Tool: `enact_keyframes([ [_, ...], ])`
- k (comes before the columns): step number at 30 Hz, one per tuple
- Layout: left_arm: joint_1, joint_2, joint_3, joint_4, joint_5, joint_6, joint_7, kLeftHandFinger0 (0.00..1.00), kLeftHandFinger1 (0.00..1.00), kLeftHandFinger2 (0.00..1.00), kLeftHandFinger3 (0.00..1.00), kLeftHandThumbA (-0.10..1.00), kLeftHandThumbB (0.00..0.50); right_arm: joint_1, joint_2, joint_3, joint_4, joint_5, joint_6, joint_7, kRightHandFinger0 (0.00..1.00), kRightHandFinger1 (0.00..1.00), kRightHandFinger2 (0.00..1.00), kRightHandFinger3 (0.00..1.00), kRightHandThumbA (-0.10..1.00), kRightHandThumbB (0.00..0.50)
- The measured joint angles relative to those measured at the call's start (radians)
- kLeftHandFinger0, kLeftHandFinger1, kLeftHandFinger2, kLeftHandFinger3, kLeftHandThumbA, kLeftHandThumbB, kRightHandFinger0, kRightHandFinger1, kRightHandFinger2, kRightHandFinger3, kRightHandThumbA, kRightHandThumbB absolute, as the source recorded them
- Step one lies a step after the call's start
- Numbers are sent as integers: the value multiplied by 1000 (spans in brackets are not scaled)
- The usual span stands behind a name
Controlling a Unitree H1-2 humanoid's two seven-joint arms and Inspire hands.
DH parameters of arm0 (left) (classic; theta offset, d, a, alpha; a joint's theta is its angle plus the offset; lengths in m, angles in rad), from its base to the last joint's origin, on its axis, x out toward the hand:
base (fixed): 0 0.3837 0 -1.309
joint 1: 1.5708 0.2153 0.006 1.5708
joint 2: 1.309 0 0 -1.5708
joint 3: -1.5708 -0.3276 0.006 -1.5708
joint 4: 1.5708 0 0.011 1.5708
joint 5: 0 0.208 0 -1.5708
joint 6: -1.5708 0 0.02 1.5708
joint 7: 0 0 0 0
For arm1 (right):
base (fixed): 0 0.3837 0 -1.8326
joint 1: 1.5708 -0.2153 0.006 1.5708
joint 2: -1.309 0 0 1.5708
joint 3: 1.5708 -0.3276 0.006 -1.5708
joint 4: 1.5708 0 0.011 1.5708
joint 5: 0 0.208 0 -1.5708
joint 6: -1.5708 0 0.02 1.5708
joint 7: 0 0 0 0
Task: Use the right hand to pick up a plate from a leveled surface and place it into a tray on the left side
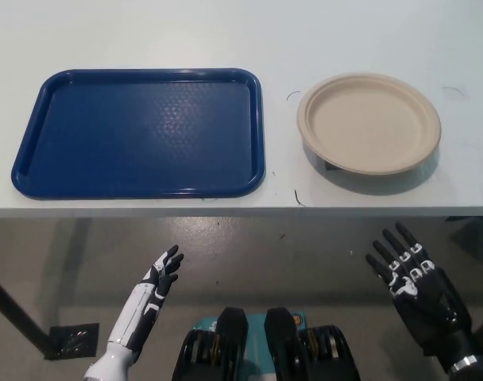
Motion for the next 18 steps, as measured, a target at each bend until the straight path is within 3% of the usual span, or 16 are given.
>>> enact_keyframes([
  [8,-1,0,0,0,2,0,0,1000,1000,1000,1000,1000,137,-28,1,-27,0,132,67,-19,1000,1000,1000,1000,1000,358],
  [18,-10,0,0,0,7,0,0,1000,1000,1000,1000,1000,152,-78,15,-55,-17,313,144,-61,1000,1000,1000,1000,1000,366],
])
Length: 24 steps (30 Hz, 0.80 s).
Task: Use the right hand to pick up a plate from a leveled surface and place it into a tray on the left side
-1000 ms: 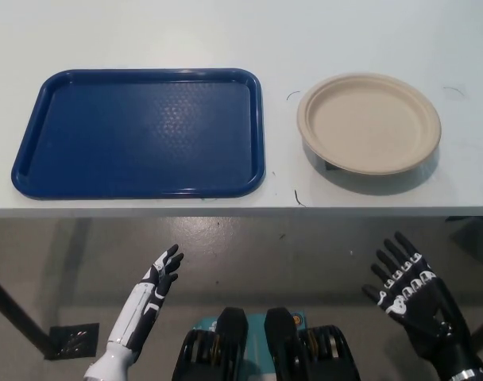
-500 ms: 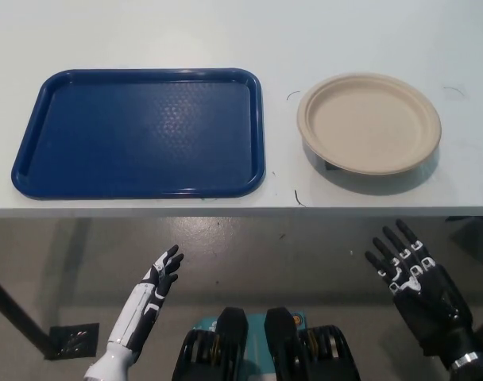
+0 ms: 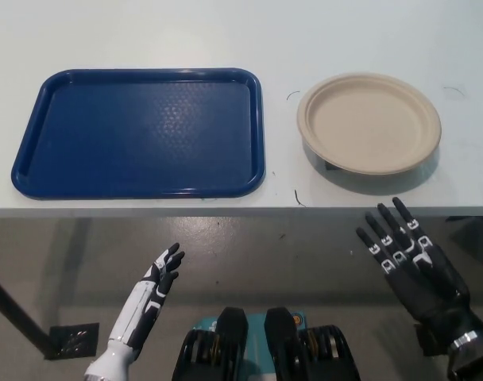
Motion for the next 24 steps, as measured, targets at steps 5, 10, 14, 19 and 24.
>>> enact_keyframes([
  [5,-11,0,-1,-2,1,-2,0,1000,1000,1000,1000,1000,144,-34,4,-5,-16,85,26,-25,1000,1000,1000,1000,1000,371],
  [10,-20,0,-2,-3,4,-13,0,1000,1000,1000,1000,1000,160,-60,4,-5,-27,144,43,-53,1000,1000,1000,1000,1000,370],
  [14,-22,0,-3,-4,7,-16,0,1000,1000,1000,1000,1000,159,-66,4,-5,-27,170,47,-63,1000,1000,1000,1000,1000,366],
  [19,-22,0,-3,-11,12,-16,0,1000,1000,1000,1000,1000,161,-71,4,-5,-25,187,53,-73,1000,1000,1000,1000,1000,362],
  [24,-23,0,-3,-12,13,-19,0,1000,1000,1000,1000,1000,166,-70,4,-1,-14,197,55,-83,1000,1000,1000,1000,1000,359],
])
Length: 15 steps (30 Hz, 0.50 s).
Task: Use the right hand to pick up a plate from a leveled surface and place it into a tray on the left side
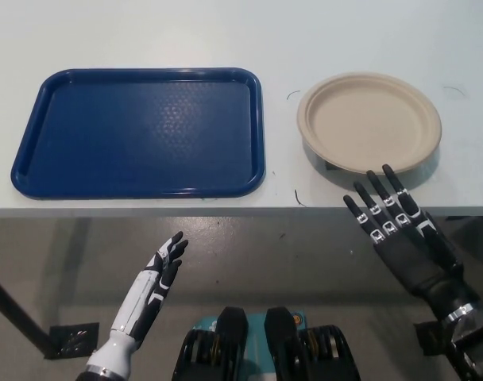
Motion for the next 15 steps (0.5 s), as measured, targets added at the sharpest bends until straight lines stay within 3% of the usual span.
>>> enact_keyframes([
  [15,-15,0,1,1,-2,-9,0,1000,1000,1000,1000,1000,149,0,-3,12,70,6,2,-9,1000,1000,1000,1000,1000,345],
])
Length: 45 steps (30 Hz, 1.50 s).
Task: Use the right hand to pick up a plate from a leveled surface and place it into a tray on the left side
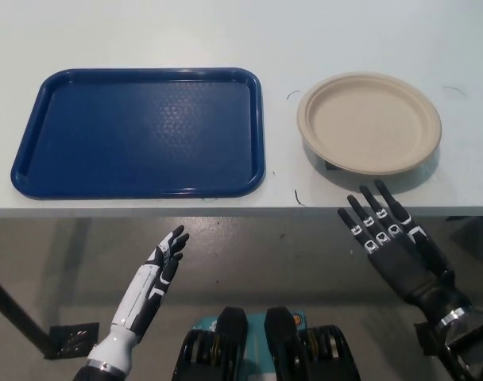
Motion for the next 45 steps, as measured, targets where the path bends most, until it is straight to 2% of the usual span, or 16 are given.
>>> enact_keyframes([
  [11,0,0,0,0,0,-2,0,1000,1000,1000,1000,1000,156,-10,-7,12,27,-6,0,-24,1000,1000,1000,1000,1000,331],
  [24,0,0,0,0,2,-3,0,1000,1000,1000,1000,1000,145,-61,7,-20,74,-57,1,-88,1000,1000,1000,1000,1000,343],
  [29,0,0,0,0,3,-3,0,1000,1000,1000,1000,1000,161,-77,13,-41,87,-74,1,-101,1000,1000,1000,1000,1000,345],
  [31,0,0,0,0,3,-4,0,1000,1000,1000,1000,1000,144,-84,15,-48,90,-79,1,-105,1000,1000,1000,1000,1000,345],
  [40,0,0,0,3,0,-9,-1,1000,1000,1000,1000,1000,163,-115,20,-75,117,-90,1,-127,1000,1000,1000,1000,1000,349],
  [41,0,0,0,3,-1,-9,-1,1000,1000,1000,1000,1000,178,-117,20,-76,121,-91,1,-127,1000,1000,1000,1000,1000,351],
  [45,0,0,0,3,-2,-9,-8,1000,1000,1000,1000,1000,167,-128,23,-82,131,-101,1,-127,1000,1000,1000,1000,1000,350],
])
